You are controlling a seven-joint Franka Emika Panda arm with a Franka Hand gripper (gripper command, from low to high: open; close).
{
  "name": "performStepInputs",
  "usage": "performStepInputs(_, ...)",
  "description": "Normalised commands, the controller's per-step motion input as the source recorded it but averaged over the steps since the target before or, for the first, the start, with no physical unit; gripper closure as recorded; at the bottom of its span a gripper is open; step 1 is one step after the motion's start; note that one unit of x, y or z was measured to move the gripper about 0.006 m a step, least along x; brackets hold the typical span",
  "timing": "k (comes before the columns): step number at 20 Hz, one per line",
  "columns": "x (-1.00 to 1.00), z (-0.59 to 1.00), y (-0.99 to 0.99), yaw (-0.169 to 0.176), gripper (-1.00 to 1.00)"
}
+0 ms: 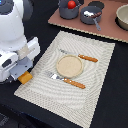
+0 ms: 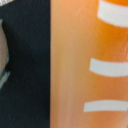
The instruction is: Interact with the objects in diverse but meaningful ways.
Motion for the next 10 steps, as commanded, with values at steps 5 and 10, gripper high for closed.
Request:
performStepInputs(5, 0.00, -0.17, -0.13, -0.018, 1.00)
performStepInputs(10, 0.00, -0.04, -0.16, -0.015, 1.00)
